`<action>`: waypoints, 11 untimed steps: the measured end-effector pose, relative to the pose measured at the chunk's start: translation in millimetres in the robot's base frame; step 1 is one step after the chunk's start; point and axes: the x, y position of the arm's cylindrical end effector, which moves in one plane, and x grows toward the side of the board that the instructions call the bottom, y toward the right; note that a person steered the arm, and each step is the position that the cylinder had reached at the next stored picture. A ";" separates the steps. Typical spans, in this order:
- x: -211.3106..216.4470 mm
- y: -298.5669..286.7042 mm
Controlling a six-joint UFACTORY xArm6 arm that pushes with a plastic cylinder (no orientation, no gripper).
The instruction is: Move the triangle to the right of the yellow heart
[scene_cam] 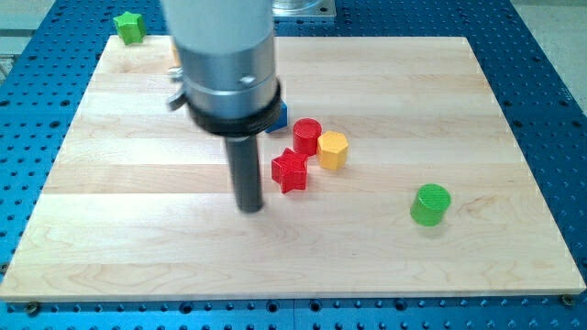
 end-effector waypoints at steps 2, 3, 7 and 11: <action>-17.2 56.9; -10.0 -12.7; -145.4 -59.6; -211.3 -93.1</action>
